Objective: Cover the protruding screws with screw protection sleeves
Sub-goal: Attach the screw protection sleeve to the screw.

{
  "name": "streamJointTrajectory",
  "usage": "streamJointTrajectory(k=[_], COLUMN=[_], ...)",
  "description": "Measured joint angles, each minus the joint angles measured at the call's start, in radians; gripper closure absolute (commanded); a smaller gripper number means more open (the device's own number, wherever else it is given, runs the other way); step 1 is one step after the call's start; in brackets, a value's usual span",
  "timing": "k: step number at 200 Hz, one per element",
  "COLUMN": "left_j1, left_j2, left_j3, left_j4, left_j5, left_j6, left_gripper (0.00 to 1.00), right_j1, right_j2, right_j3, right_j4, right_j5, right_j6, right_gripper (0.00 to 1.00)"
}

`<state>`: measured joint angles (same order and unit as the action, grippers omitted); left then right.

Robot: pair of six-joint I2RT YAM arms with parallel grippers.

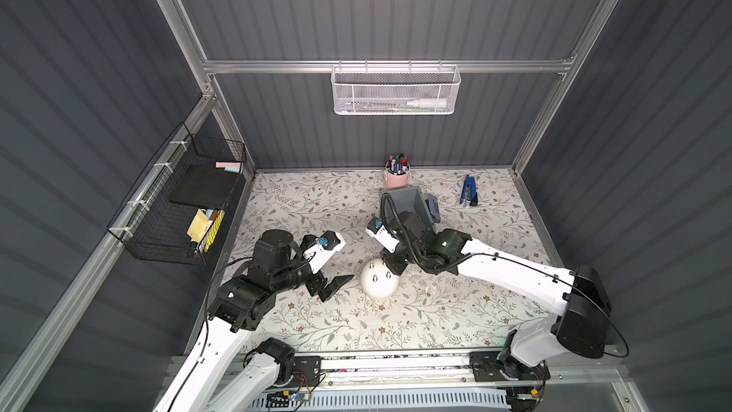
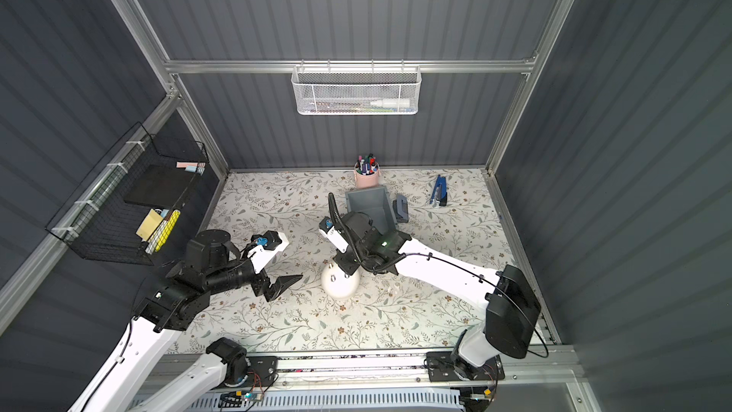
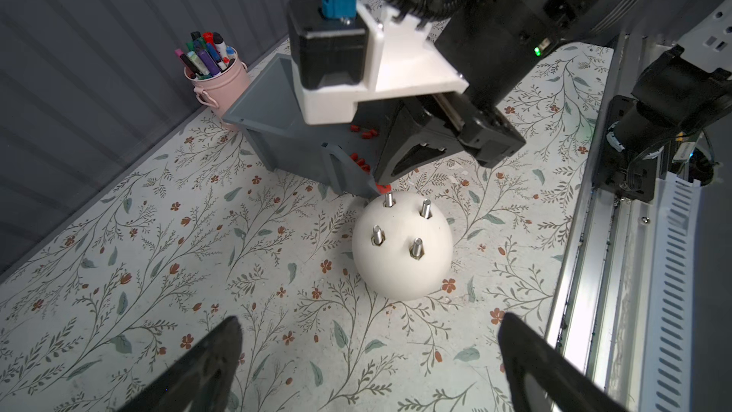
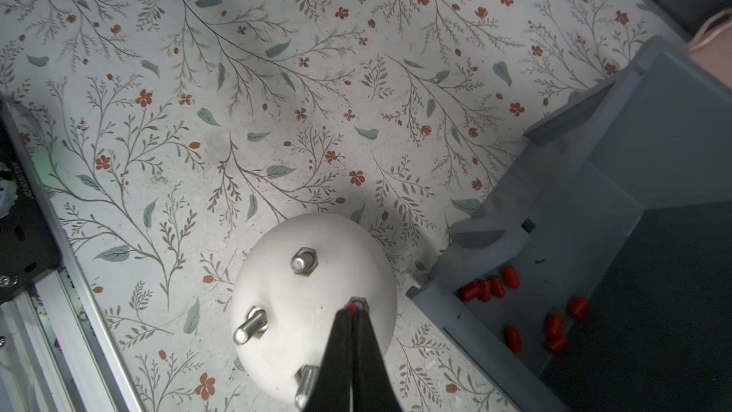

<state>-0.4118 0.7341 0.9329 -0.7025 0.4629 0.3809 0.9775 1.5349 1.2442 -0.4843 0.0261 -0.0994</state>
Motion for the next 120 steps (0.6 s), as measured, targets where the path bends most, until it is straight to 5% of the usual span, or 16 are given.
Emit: streamJointTrajectory(k=[120], left_j1=[0.000], left_j2=[-0.003], left_j3=[0.000], left_j4=[0.000], left_j5=[-0.003], left_j6=[0.000], left_gripper=[0.01], right_j1=[-0.007], right_j2=[0.002], right_j3=[-0.029], right_j4=[0.006], right_j5=[0.021], right_j6=[0.045], right_gripper=[1.00])
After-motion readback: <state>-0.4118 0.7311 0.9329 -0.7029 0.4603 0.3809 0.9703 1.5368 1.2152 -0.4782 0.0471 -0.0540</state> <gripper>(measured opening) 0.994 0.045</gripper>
